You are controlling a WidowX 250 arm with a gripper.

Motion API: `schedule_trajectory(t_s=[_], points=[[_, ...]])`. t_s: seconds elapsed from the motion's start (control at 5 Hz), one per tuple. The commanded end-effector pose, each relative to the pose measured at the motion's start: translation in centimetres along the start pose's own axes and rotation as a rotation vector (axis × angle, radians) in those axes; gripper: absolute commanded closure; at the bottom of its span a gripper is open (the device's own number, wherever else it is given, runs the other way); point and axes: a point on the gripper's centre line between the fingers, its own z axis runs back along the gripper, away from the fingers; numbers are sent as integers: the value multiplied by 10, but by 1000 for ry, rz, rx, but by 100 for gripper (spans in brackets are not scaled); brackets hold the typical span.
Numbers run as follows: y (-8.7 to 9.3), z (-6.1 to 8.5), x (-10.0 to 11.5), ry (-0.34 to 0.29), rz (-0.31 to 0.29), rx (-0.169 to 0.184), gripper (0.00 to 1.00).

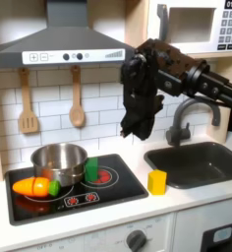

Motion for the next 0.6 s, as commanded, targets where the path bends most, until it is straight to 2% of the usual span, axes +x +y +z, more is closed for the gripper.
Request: schedule_trajectory(t_s=[0.0, 0.4], points=[[12, 4, 21, -44, 45, 8, 100], [27, 8, 37, -73, 92, 25, 100]])
